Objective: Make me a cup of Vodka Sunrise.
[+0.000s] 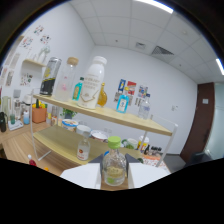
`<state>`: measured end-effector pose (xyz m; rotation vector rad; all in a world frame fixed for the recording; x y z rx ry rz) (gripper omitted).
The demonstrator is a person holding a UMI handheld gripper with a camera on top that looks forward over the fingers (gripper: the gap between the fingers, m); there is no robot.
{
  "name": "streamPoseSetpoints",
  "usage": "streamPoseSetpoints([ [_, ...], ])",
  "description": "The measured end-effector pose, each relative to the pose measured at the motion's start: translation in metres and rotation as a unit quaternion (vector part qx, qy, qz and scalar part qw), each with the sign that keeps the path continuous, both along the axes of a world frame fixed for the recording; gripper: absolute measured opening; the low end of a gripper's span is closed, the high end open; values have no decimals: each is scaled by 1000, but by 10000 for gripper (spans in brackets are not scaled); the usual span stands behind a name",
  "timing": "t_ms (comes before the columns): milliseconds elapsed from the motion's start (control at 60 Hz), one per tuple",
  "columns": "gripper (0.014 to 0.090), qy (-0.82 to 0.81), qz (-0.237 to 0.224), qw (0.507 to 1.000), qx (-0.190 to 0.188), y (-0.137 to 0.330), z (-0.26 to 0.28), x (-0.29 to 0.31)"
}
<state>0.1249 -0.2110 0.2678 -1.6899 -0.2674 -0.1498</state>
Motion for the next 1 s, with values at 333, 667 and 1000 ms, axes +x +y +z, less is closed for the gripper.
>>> streamPoseSetpoints([
  [333,356,132,-21,986,-99,16,-135,19],
  [667,354,139,-33,973,-183,19,-222,23],
  [1000,367,120,-44,972,-198,12,-239,25],
])
